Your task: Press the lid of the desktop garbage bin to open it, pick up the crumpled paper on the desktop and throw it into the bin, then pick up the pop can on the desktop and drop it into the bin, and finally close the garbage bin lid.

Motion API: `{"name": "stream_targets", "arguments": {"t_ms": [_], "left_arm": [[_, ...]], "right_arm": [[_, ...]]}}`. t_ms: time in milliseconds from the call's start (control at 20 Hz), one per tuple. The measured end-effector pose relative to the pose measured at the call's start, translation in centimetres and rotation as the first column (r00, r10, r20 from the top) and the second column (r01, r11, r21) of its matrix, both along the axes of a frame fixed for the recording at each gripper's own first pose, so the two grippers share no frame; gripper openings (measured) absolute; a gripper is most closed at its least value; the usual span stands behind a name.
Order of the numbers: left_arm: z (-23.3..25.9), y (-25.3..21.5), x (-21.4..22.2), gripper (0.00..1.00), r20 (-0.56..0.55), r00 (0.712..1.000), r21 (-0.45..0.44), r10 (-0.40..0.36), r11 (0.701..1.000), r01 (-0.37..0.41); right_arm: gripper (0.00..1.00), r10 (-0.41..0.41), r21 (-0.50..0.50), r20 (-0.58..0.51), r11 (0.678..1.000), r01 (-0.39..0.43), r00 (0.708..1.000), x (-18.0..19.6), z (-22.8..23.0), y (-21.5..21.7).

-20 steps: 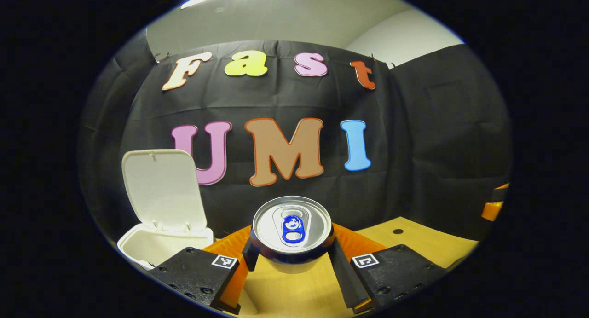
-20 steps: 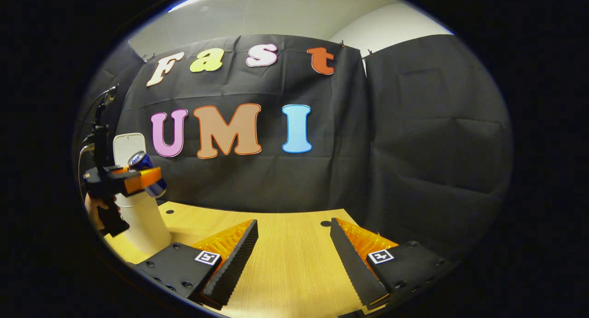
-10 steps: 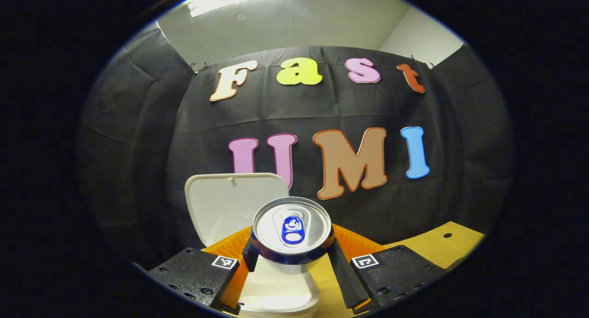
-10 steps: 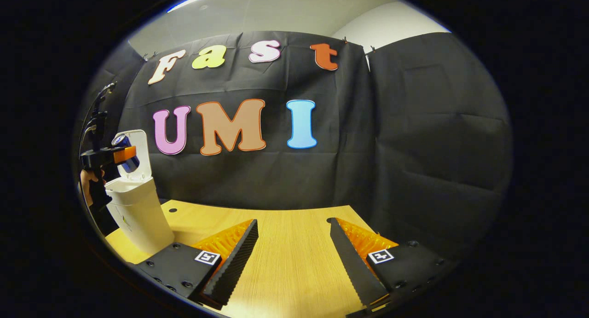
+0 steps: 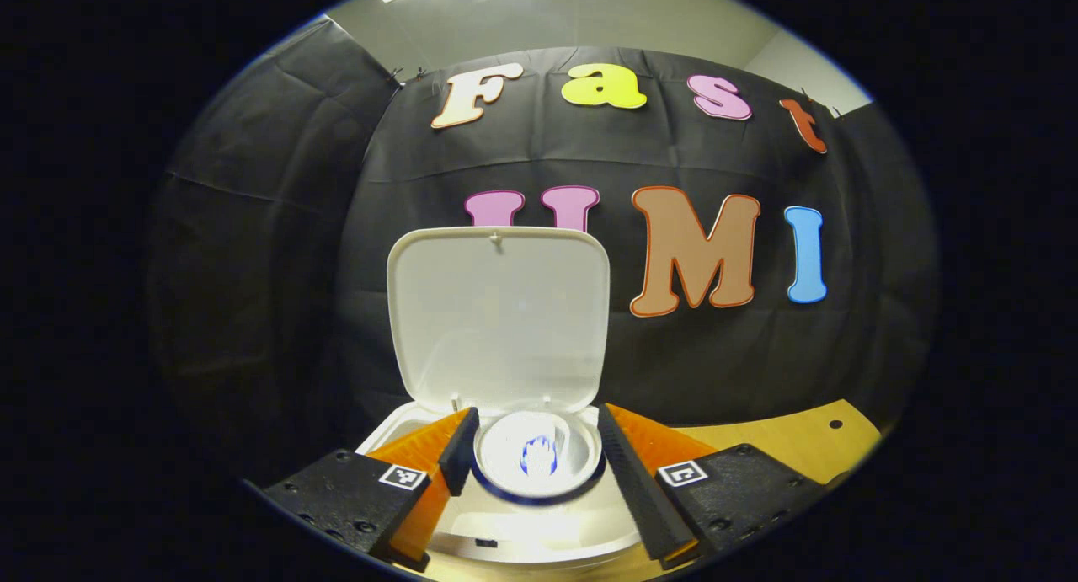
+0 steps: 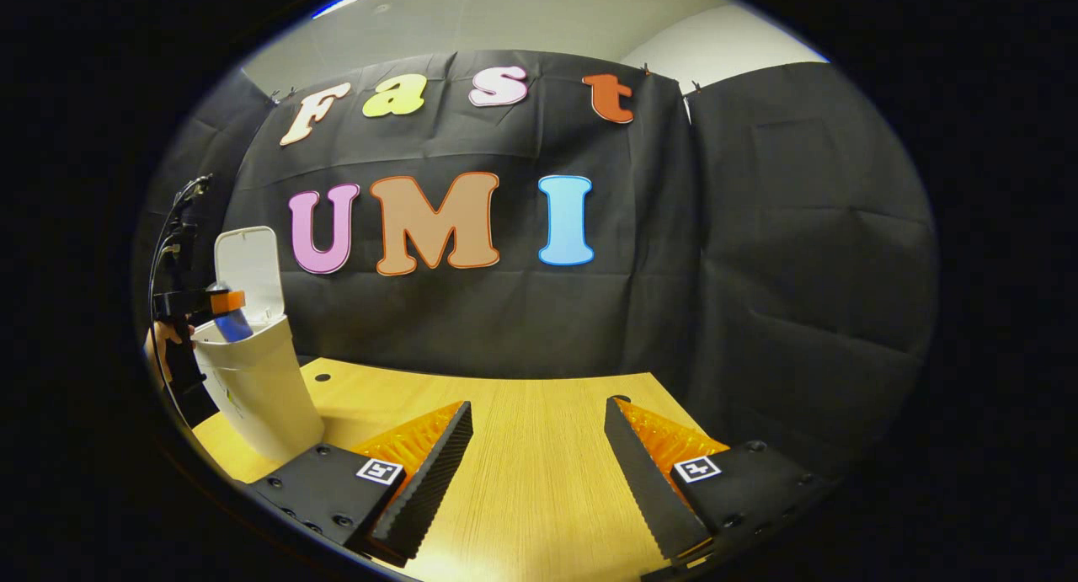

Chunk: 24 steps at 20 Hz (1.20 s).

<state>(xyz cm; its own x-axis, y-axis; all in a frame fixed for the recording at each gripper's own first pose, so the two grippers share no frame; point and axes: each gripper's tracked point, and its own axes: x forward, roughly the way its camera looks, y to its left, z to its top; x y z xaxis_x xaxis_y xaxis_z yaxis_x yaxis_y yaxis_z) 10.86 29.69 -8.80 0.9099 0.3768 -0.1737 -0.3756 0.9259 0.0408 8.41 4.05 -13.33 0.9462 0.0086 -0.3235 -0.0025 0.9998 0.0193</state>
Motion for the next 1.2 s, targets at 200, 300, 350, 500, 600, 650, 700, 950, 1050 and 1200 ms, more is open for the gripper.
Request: {"name": "stream_targets", "arguments": {"t_ms": [200, 300, 350, 500, 600, 650, 700, 950, 1050, 1200], "left_arm": [[4.7, -0.1, 0.2, 0.93, 0.09, 0.995, 0.062, -0.03, 0.998, 0.024], [8.3, -0.3, 1.4, 0.93, 0.147, 0.986, 0.102, -0.075, 0.993, 0.06], [10.3, 0.0, 2.0, 0.93, 0.176, 0.98, 0.133, -0.093, 0.989, 0.07], [15.8, 0.4, 4.0, 0.92, 0.261, 0.952, 0.283, -0.158, 0.956, 0.081], [16.8, 0.0, 5.5, 0.92, 0.242, 0.95, 0.361, -0.199, 0.927, 0.102], [16.4, -0.4, 6.2, 0.92, 0.228, 0.95, 0.332, -0.213, 0.934, 0.129], [16.1, -0.8, 7.0, 0.95, 0.229, 0.948, 0.293, -0.221, 0.944, 0.15], [17.2, 4.2, 10.4, 0.91, 0.213, 0.971, 0.216, -0.111, 0.974, 0.064], [15.3, 5.6, 11.7, 0.91, 0.147, 0.986, 0.1, -0.083, 0.993, 0.069], [12.0, 7.8, 12.6, 0.92, 0.028, 0.999, 0.021, -0.04, 0.999, 0.04]], "right_arm": [[1.0, 0.004, 0.001, 0.004, 1.0, -0.004, 1.0, 0.2, 0.0, 0.5], [1.0, 0.01, 0.006, 0.004, 1.0, -0.01, 1.0, 0.5, -0.1, 1.1], [1.0, 0.013, 0.008, 0.002, 1.0, -0.013, 1.0, 0.6, -0.2, 1.5], [1.0, 0.021, 0.011, -0.002, 1.0, -0.021, 1.0, 0.6, -0.6, 2.3], [1.0, 0.016, 0.01, -0.007, 1.0, -0.015, 1.0, 0.5, -0.9, 2.5], [1.0, 0.013, 0.014, -0.019, 1.0, -0.013, 1.0, 0.5, -1.0, 2.6], [1.0, 0.012, 0.019, -0.021, 1.0, -0.012, 1.0, 0.3, -1.1, 2.8], [1.0, 0.027, -0.005, -0.042, 1.0, -0.027, 0.999, 1.2, -1.6, 2.6], [1.0, 0.038, -0.003, -0.052, 0.999, -0.038, 0.998, 1.3, -1.8, 2.8], [1.0, 0.052, -0.005, -0.033, 0.999, -0.052, 0.998, 1.0, -1.7, 3.1]]}}
